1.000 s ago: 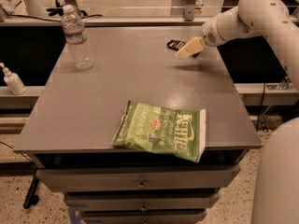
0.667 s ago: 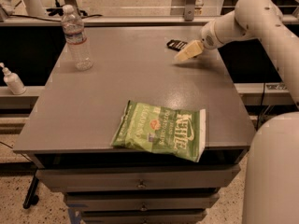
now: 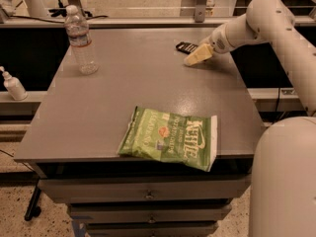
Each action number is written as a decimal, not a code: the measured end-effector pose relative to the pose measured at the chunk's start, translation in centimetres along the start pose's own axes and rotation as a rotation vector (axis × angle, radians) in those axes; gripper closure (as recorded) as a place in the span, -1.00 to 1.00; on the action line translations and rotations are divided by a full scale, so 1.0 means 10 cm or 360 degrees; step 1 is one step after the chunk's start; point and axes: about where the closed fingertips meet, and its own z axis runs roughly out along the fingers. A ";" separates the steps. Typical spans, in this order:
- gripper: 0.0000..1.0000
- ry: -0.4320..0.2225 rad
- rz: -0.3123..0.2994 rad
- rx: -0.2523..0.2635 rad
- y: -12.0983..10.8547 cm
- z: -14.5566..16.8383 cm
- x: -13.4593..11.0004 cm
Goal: Move rxbar chocolate near water bottle
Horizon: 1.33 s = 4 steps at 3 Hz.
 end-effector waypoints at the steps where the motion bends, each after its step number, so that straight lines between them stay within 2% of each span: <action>1: 0.46 0.0002 0.0004 0.0004 -0.02 -0.01 0.00; 2: 0.91 0.0002 0.0004 0.0004 -0.02 -0.01 0.00; 3: 1.00 0.0001 0.0004 0.0004 -0.02 -0.02 0.00; 4: 1.00 0.0001 0.0004 0.0004 -0.02 -0.02 -0.01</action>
Offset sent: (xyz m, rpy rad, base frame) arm 0.0010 -0.0166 0.0390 0.0222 -0.0316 -0.0176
